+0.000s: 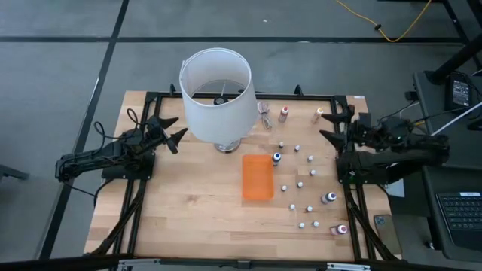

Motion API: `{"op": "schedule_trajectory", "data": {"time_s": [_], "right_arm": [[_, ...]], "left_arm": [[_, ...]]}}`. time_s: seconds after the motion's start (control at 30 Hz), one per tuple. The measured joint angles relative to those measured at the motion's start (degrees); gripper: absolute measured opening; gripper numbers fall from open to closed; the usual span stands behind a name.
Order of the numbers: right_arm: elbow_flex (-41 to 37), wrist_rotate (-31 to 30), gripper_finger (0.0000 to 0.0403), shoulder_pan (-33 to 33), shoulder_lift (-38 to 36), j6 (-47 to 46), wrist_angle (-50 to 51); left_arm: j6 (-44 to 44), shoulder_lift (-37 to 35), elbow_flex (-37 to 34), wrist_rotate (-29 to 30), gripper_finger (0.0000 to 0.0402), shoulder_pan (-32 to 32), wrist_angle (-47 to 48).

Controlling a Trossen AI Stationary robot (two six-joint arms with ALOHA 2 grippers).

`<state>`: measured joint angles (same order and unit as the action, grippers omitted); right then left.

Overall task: Pick & Place food coloring
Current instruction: Put the small black food coloring bottle into the orange bin

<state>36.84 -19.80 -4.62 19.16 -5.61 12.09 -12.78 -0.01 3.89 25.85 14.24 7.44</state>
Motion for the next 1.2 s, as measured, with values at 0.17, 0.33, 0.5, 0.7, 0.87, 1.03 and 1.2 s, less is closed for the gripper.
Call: {"op": "schedule_trajectory", "data": {"time_s": [0.17, 0.33, 0.5, 0.7, 0.87, 1.03, 1.2], "right_arm": [[10.57, -2.24, 0.0297, -0.01, 7.51, -0.31, 7.86], [20.47, -6.52, 0.0297, 0.00, 14.75, -3.62, 15.98], [29.18, -14.69, 0.0297, 0.00, 21.82, -8.10, 24.59], [36.56, -26.87, 0.0297, 0.02, 29.29, -14.29, 34.03], [38.50, -32.00, 0.0297, 2.34, 33.59, -22.42, 36.76], [38.53, -29.71, 0.0297, 7.56, 38.44, -30.24, 38.70], [38.53, -21.93, 0.0297, 12.75, 43.06, -32.72, 40.87]], "left_arm": [[0.00, 0.00, 0.00, 0.00, 0.0322, 0.00, 0.00], [0.00, 0.00, -0.01, 0.00, 0.0322, 0.00, 0.01], [0.00, 0.00, 0.01, 0.00, 0.0322, 0.00, 0.01], [0.00, 0.00, 0.00, 0.00, 0.0322, 0.00, 0.01], [0.02, 0.00, -0.01, 0.00, 0.0322, 0.00, 0.01], [0.02, 0.00, 0.01, 0.00, 0.0322, 0.00, 0.01], [0.01, 0.00, 0.00, 0.00, 0.0322, 0.00, 0.01]]}}
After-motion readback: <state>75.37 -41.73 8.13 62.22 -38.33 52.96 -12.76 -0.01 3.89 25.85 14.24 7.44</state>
